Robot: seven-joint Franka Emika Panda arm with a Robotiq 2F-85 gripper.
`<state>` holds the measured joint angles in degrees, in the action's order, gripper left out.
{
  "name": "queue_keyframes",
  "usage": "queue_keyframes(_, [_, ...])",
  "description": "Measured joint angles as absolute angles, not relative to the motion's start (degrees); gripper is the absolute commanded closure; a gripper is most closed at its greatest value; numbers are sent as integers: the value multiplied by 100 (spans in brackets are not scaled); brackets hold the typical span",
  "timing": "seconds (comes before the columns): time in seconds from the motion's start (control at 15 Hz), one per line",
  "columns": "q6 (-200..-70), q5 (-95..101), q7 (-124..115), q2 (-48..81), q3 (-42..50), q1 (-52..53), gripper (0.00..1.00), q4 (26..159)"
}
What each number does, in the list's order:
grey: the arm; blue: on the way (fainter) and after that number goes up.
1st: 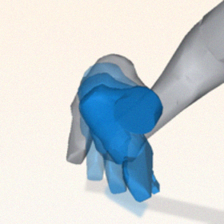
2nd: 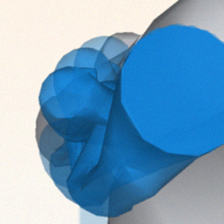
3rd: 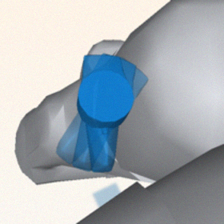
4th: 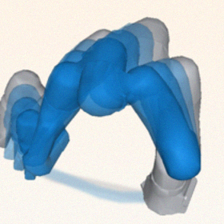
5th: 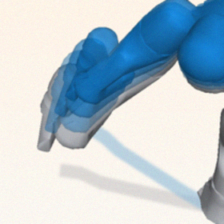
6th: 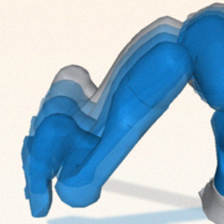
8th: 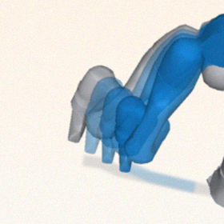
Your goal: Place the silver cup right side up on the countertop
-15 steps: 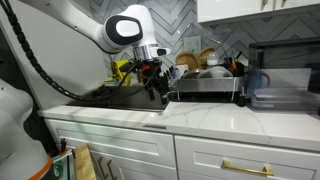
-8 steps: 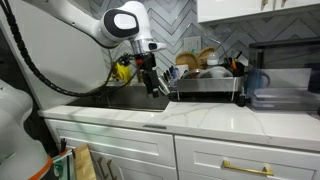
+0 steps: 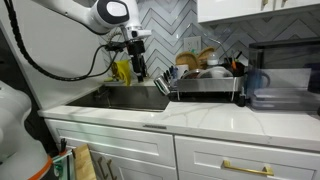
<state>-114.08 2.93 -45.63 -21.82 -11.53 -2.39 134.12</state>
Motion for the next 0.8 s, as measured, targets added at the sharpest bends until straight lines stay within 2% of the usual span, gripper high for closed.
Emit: queue_keyframes(0.8, [-11751, 303, -5109, -2083, -1188, -170, 0, 13331])
